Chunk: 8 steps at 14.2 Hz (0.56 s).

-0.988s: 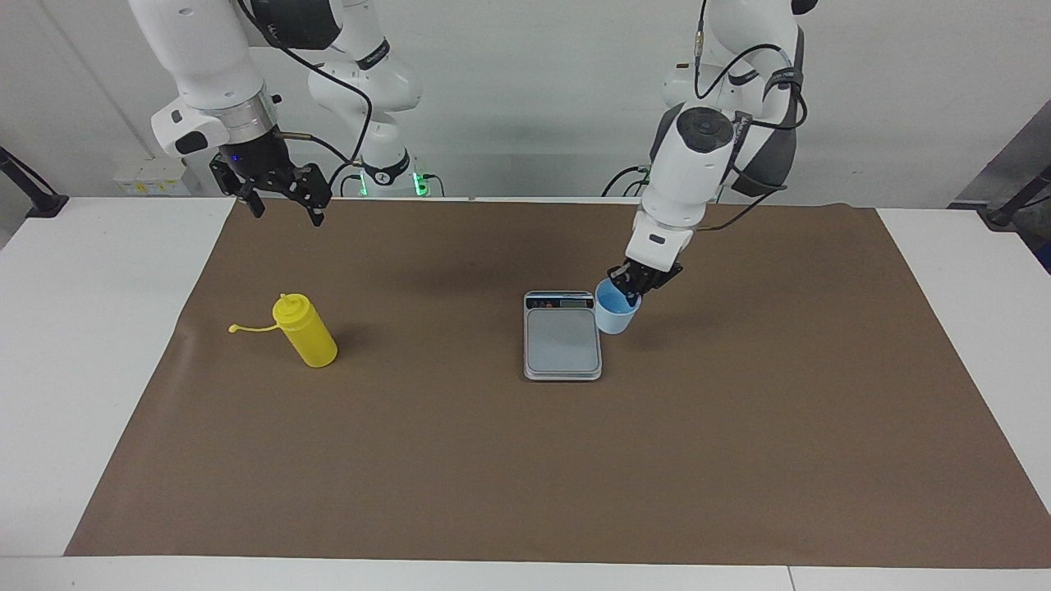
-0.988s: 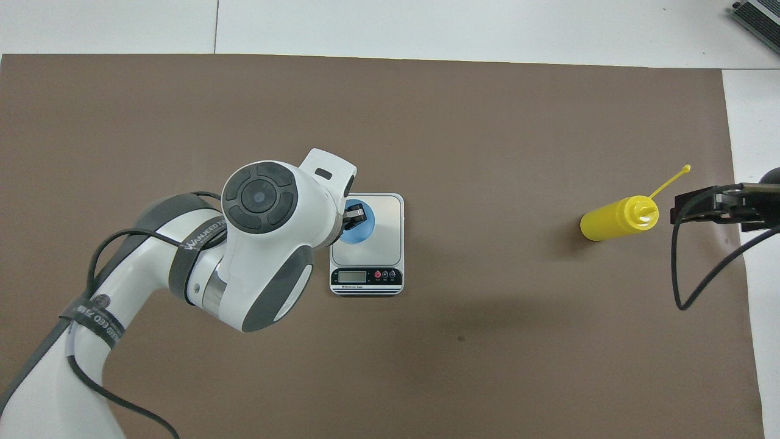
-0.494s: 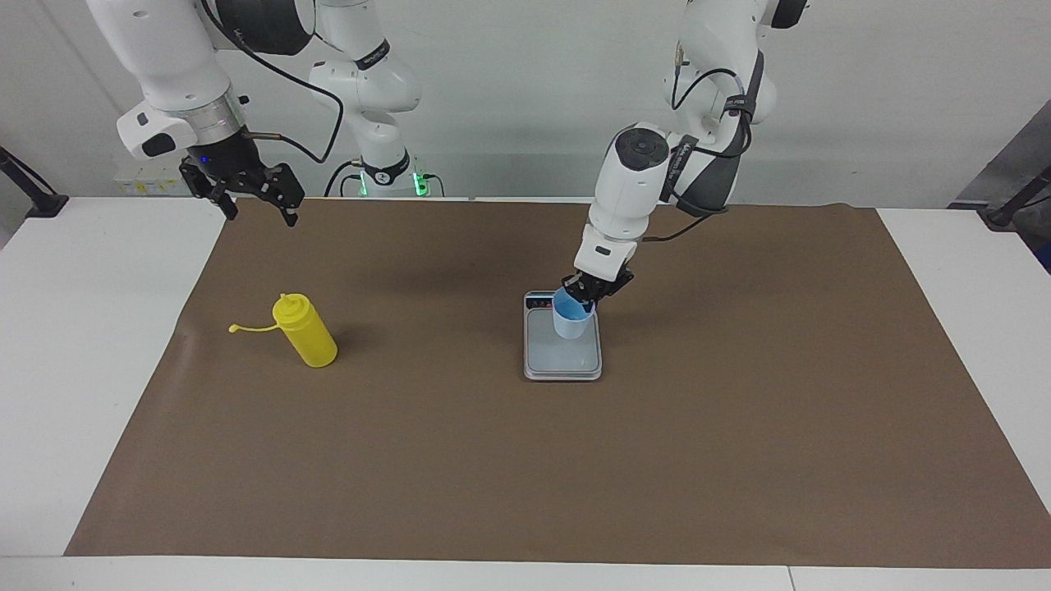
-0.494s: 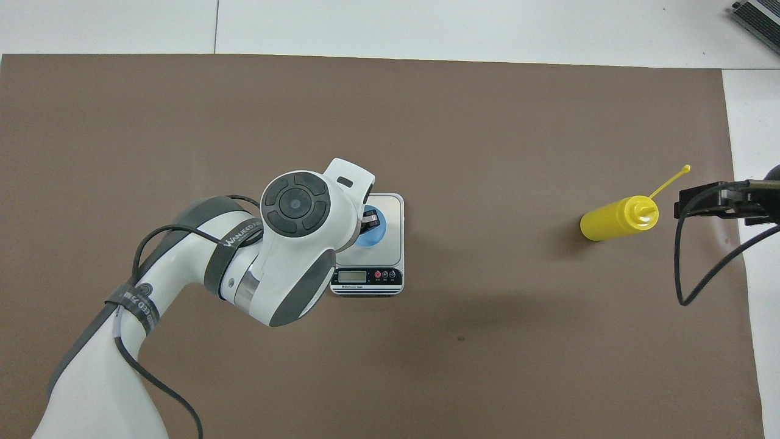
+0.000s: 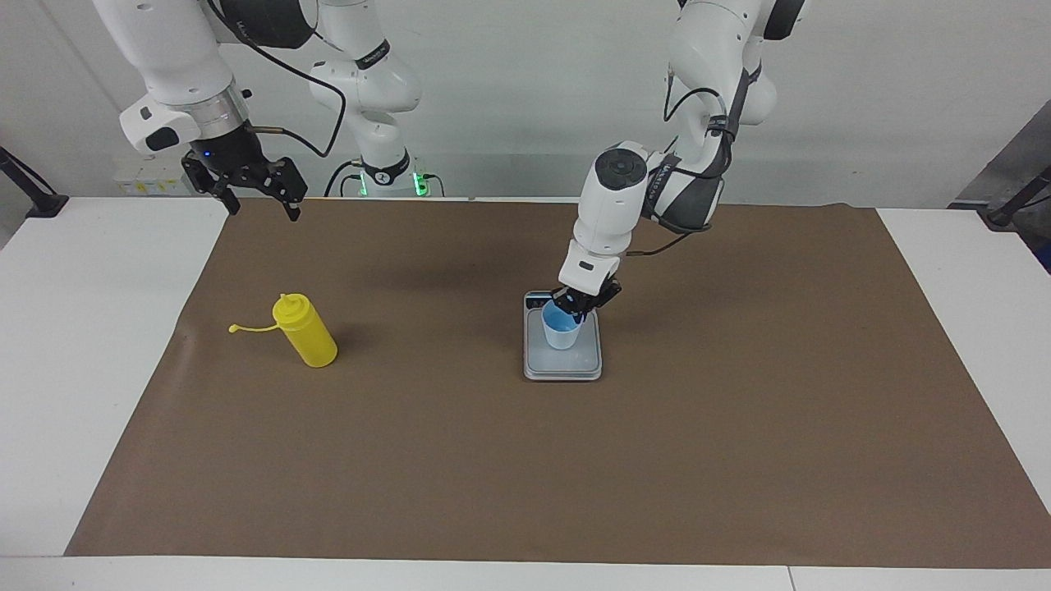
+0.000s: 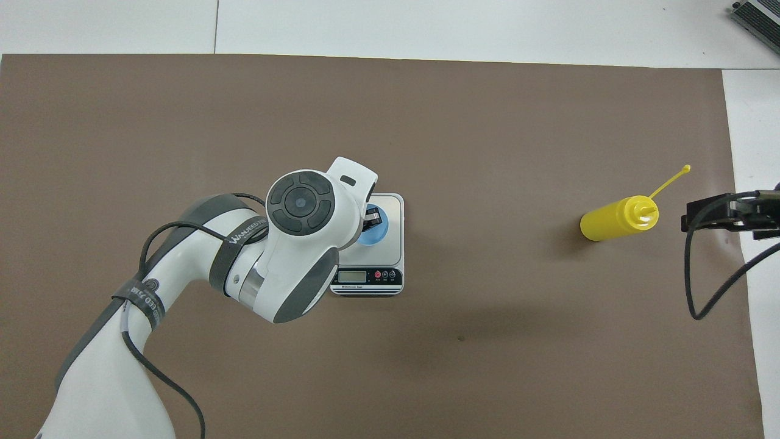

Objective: Pour seasoning into cup on scale with both arms
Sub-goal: 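Release the cup on the scale and withdraw the left gripper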

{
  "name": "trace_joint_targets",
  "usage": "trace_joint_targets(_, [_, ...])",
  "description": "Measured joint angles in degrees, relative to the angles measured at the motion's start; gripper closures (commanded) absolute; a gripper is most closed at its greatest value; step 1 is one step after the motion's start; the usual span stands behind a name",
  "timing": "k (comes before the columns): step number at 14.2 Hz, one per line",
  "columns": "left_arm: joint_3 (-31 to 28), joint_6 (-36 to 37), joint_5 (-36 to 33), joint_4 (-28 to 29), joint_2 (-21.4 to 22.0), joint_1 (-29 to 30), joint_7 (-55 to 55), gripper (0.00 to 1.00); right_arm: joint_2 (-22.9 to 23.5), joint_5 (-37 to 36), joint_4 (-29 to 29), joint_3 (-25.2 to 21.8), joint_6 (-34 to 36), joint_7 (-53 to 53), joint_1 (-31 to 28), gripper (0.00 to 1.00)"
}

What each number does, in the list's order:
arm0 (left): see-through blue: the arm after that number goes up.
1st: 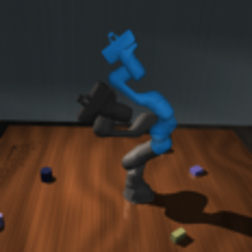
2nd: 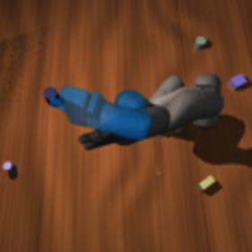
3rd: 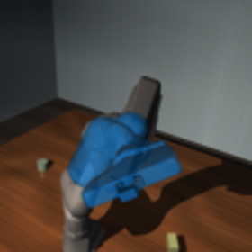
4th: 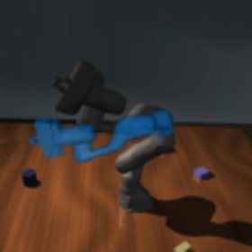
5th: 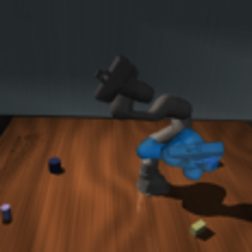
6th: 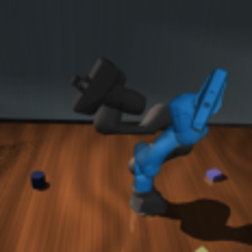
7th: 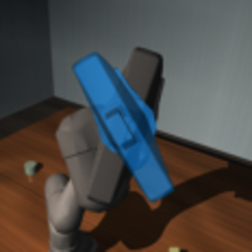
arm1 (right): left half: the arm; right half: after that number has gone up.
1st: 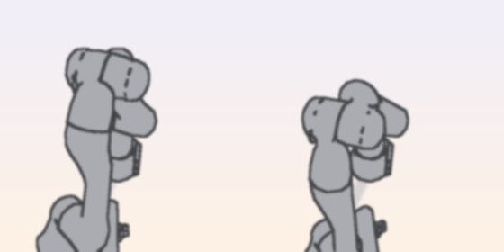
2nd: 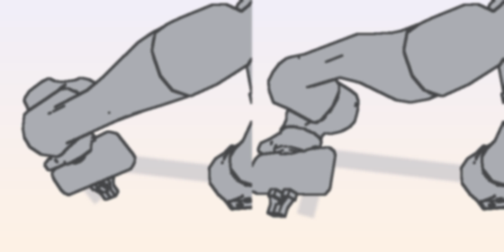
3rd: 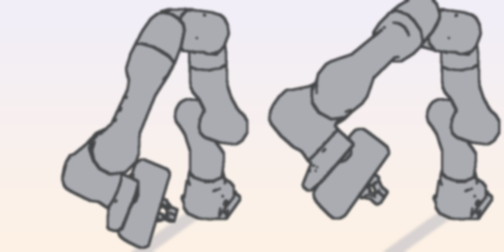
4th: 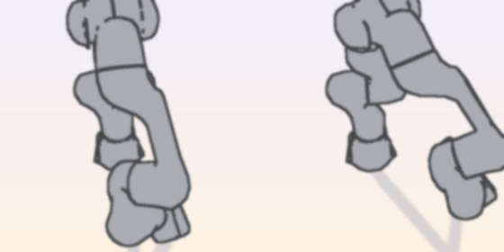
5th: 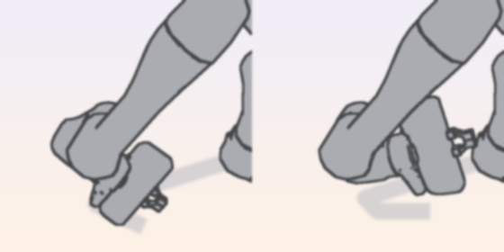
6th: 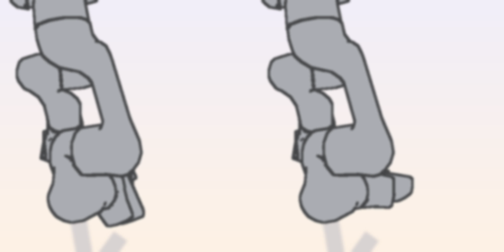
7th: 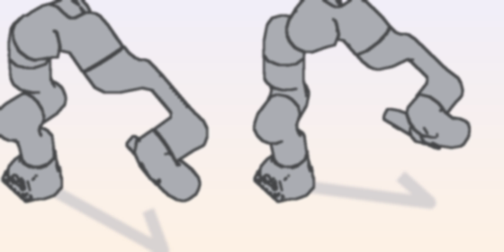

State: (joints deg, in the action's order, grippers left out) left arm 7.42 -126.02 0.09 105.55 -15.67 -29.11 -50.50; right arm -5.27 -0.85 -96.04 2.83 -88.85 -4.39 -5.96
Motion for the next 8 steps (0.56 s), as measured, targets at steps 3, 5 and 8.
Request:
trace_joint_targets(3, [-0.33, 0.08, -2.18, -0.5, 0.08, 0.07, -0.01, 0.0, -0.27, 0.0, -0.06, -0.02, 0.07, -0.02, -0.02, 0.0])
trace_joint_targets(5, [-1.24, 1.31, -2.8, -1.58, 1.19, 0.96, 1.08, 0.0, -0.27, 0.0, -0.08, -0.02, 0.06, -0.05, -0.02, 0.0])
trace_joint_targets(8, [-1.64, 6.89, -2.91, -2.48, 6.0, 5.68, 8.53, 0.0, -0.26, 0.02, -0.05, -0.01, -0.26, -0.06, 0.06, 0.0])
